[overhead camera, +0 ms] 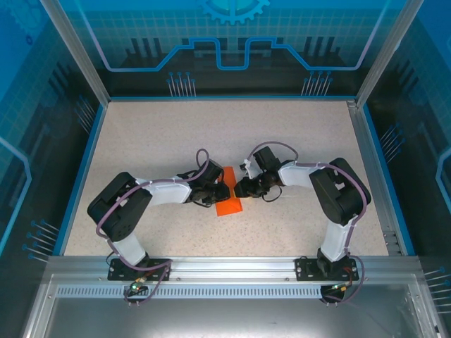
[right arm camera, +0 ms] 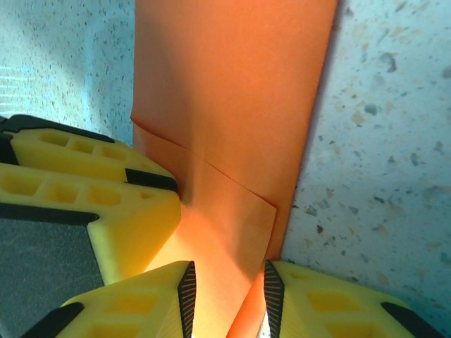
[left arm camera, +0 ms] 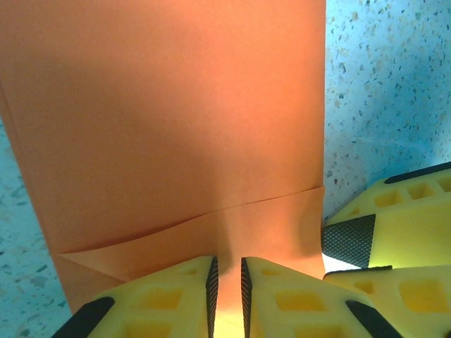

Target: Fold a paper plane with a square sheet of paper (pick it up from the middle)

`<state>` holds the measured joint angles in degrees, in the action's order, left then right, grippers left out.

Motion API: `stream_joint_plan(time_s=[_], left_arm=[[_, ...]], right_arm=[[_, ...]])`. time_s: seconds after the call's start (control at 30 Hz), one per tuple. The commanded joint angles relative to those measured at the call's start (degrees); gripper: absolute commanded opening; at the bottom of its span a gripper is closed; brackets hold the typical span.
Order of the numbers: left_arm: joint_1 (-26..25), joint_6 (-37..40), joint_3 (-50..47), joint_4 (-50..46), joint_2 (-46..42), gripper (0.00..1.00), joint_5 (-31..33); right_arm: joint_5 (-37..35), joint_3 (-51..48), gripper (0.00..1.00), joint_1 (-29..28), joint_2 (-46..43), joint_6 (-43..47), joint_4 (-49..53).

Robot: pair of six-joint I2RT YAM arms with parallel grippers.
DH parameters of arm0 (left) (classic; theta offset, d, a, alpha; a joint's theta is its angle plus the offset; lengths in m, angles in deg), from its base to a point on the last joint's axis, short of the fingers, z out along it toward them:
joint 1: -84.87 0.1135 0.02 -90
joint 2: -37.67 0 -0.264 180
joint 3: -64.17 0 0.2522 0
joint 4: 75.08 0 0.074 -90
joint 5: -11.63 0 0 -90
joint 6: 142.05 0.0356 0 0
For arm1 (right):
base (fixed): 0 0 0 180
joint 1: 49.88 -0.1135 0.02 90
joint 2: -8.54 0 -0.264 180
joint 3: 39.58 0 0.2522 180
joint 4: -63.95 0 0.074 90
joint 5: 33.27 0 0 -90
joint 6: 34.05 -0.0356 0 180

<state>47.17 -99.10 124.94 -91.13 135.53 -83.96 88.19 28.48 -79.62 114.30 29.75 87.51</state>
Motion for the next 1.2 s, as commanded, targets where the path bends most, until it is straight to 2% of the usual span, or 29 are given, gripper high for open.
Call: stream_joint_plan(time_s=[0.0, 0.2, 0.4, 0.67, 0.93, 1.17], left_arm=[[-0.45, 0.40, -1.36, -0.24, -2.04, 0.21, 0.80], [-0.36, 1.58, -0.90, -1.78, -2.87, 0.23, 1.88], [0.09, 2.24, 0.43, -2.79, -1.94, 0.23, 2.27], [2.49, 3.16, 1.59, -2.63, -1.06, 0.24, 0.34], [3.40, 3.59, 2.08, -2.59, 0.32, 0.24, -1.16], [3.41, 4.12, 2.81, -3.37, 2.03, 0.23, -1.60]], right_arm=[[-1.16, -1.48, 0.34, -1.19, -1.52, -3.36, 0.09], [-5.64, -2.07, 0.37, -1.14, -5.83, -5.61, 3.18], [-5.50, -5.68, 0.42, -2.11, -8.33, -8.32, 3.22], [-3.87, -7.24, 0.41, -4.32, -7.07, -10.41, 1.59], [-1.72, -8.02, 0.36, -4.98, -6.00, -14.44, -2.64], [-8.59, -7.72, 0.39, -5.29, -7.87, -15.99, 0.50]])
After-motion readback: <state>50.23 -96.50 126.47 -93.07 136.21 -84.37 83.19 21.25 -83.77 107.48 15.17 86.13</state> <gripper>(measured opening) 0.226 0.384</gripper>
